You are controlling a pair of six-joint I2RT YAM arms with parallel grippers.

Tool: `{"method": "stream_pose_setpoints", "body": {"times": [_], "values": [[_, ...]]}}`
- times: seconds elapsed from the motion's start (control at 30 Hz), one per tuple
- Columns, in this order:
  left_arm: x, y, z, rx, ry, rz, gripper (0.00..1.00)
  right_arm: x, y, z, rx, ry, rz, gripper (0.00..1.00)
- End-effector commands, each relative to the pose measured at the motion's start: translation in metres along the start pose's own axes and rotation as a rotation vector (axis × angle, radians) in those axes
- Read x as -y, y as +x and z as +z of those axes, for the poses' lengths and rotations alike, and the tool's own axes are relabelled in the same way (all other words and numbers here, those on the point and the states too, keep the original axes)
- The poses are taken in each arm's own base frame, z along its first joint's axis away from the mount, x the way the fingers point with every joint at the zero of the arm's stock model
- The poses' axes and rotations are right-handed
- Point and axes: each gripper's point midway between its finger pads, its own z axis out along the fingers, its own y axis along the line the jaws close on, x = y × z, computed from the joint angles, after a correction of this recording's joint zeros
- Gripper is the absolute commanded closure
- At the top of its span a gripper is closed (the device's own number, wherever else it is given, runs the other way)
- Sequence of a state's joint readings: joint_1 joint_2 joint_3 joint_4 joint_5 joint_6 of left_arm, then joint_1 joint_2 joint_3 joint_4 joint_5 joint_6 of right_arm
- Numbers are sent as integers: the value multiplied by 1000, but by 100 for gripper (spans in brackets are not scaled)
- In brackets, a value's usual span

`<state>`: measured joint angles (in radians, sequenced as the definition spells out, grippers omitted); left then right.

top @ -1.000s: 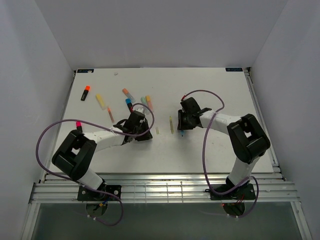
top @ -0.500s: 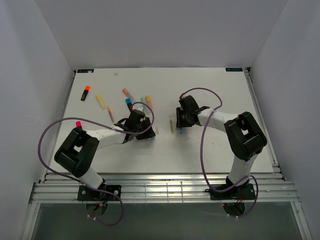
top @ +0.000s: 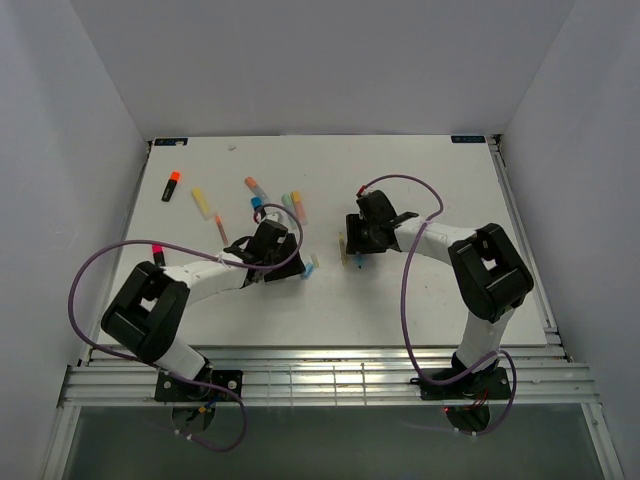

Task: Open the pen caps

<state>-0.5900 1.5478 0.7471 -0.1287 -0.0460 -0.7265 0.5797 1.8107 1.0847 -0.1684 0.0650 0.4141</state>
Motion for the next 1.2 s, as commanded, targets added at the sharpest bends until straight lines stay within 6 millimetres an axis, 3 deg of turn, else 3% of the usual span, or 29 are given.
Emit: {"method": "stream_pose_setpoints", "body": {"times": [0.0,0.17,0.23,0.27,0.3,0.37,0.43,0.47,0.5,0.57,0.73,1.17], "values": [[-9,-34,-24,96,-80,26,30,-4,-15,-8,34,5,-22,39],[1,-96,-41,201,-102,40,25,-2,-34,-32,85,36,-46,26],[16,-125,-46,243,-72,51,25,-2,-41,-40,102,46,-56,20],[13,-133,-38,238,-83,46,25,-2,-45,-45,113,50,-59,19],[15,-140,-35,241,-74,45,25,2,-42,-48,100,67,-71,10],[29,-165,-31,269,-20,44,25,2,-49,-56,107,79,-78,3],[31,-170,-11,241,-8,41,28,6,-46,-62,96,97,-88,2],[39,-187,-10,268,13,37,29,8,-47,-67,107,109,-88,2],[36,-186,8,242,6,40,30,11,-47,-70,113,118,-89,3],[46,-204,16,257,41,43,33,11,-50,-81,140,119,-85,4],[35,-214,52,238,21,23,37,19,-41,-92,166,124,-92,11],[8,-195,83,177,-30,-3,44,17,-35,-105,227,76,-65,11]]}}
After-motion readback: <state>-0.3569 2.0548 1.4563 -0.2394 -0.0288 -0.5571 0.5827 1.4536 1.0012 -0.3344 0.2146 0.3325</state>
